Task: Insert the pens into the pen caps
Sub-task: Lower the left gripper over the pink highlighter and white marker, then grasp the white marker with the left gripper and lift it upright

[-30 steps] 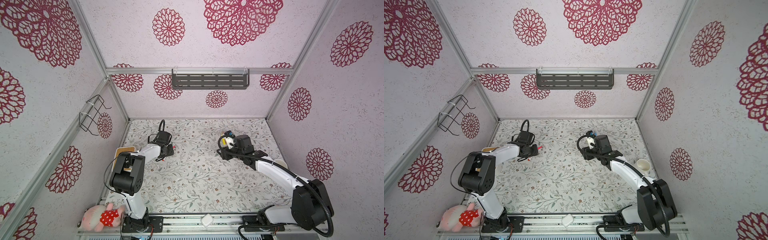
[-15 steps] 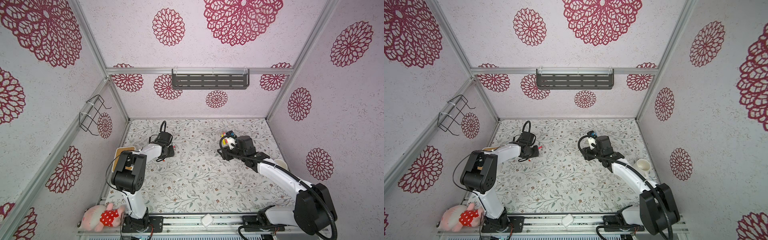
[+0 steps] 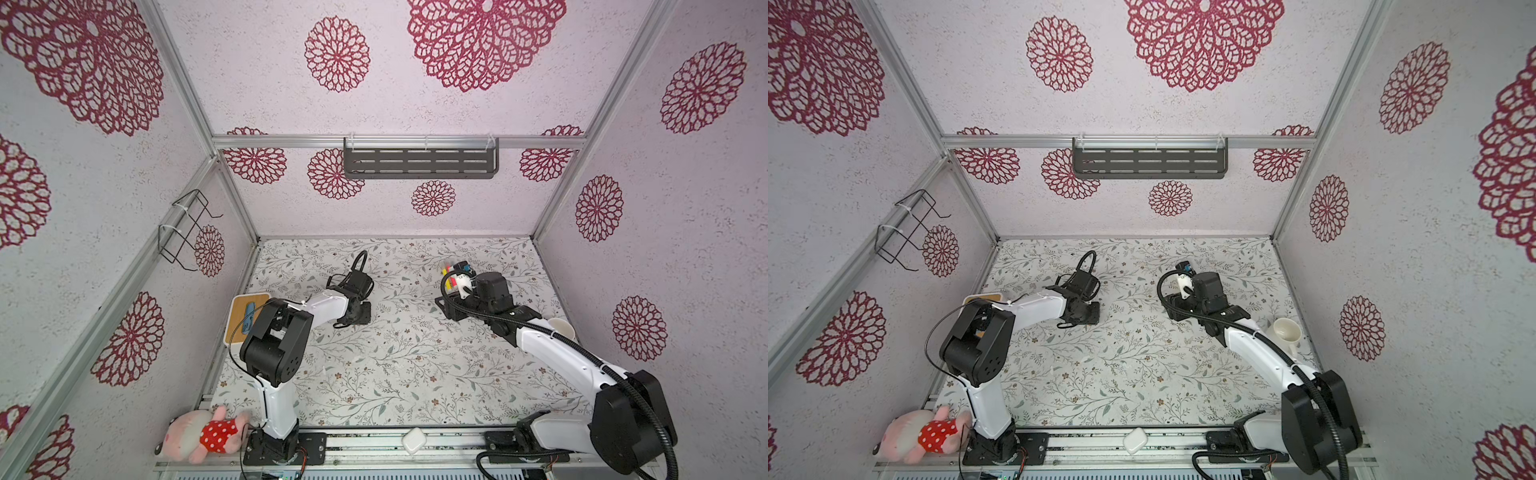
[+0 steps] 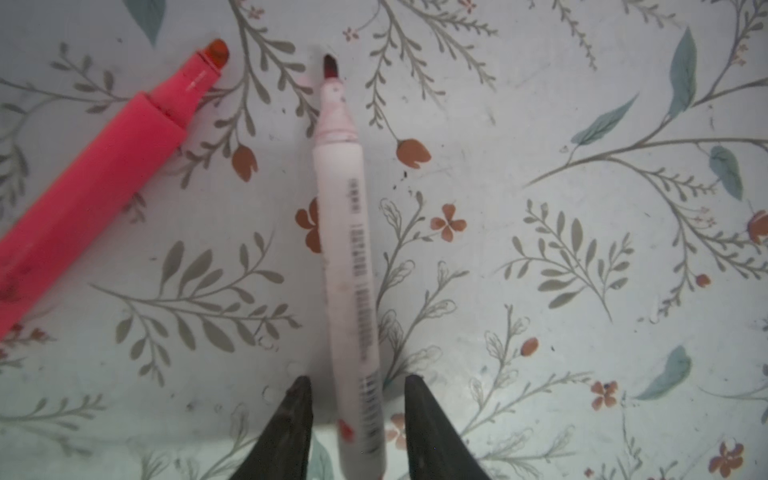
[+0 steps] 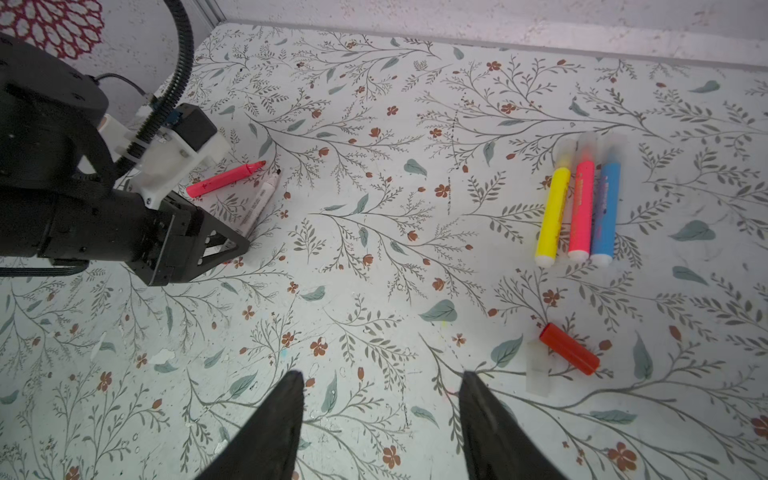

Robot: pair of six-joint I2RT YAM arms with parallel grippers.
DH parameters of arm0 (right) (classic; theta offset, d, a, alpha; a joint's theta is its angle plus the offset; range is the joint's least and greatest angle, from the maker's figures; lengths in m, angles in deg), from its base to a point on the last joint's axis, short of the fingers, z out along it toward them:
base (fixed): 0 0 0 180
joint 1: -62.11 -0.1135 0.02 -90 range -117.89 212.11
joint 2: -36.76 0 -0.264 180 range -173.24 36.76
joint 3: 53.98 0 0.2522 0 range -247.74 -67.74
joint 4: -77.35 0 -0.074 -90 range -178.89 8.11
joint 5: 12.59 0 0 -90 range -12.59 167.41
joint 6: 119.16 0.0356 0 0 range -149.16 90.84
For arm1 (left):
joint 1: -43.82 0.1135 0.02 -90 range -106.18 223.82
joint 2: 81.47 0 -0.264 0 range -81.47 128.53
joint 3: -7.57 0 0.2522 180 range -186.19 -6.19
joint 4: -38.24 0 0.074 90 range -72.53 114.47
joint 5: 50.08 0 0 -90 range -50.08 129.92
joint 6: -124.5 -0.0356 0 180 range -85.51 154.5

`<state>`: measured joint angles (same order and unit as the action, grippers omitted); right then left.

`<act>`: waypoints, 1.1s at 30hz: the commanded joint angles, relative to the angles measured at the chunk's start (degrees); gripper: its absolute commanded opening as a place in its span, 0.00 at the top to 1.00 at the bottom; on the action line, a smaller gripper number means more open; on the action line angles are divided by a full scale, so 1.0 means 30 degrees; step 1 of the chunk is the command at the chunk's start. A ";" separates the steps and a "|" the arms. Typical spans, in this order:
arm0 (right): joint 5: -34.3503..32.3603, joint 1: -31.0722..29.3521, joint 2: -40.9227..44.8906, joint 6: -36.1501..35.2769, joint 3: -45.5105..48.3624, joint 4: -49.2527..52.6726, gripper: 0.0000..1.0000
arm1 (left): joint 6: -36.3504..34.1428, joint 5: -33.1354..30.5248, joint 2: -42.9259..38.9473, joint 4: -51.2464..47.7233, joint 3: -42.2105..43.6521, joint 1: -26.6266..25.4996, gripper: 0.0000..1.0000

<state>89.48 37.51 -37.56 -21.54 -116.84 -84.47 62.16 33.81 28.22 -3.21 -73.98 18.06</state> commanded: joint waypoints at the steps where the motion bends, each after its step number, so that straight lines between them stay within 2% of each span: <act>1: -0.0297 -0.0047 0.0703 0.0263 0.0036 -0.0509 0.39 | -0.0332 -0.0859 0.0603 -0.0922 -0.0624 0.0051 0.66; 7: -0.0740 -0.0060 0.1026 0.0273 0.0174 -0.0567 0.39 | -0.0838 -0.0501 0.1558 -0.1195 -0.0987 -0.0469 0.88; 11: -0.0879 -0.0023 0.0787 0.0561 0.0194 -0.0480 0.39 | -0.1190 0.0487 0.0571 0.0127 -0.0353 -0.0874 0.97; 14: -0.0228 -0.0025 0.0223 0.1024 0.0194 -0.0529 0.38 | -0.1597 0.1084 -0.1409 0.2552 0.1145 -0.1680 0.98; 17: 0.1363 -0.0005 -0.0266 0.1698 0.0541 -0.1435 0.36 | -0.1638 0.2136 -0.4091 0.6515 0.3609 -0.2911 0.97; 22: 0.5275 0.0028 -0.1371 0.3783 0.1376 -0.4705 0.33 | 0.0425 0.4147 -0.6913 1.2375 0.7291 -0.3928 0.94; 26: 0.6938 -0.0051 -0.2408 0.5656 0.2011 -0.7788 0.32 | 0.1264 0.4977 -0.7204 1.4171 0.8245 -0.4594 0.94; 33: 0.7646 -0.0640 -0.3585 0.6986 0.1765 -0.9802 0.32 | 0.1677 0.4765 -0.7307 1.4949 0.8734 -0.5756 0.94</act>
<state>108.98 36.64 -47.99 -3.88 -110.13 -107.22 66.11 47.26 6.89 36.77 -48.28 1.77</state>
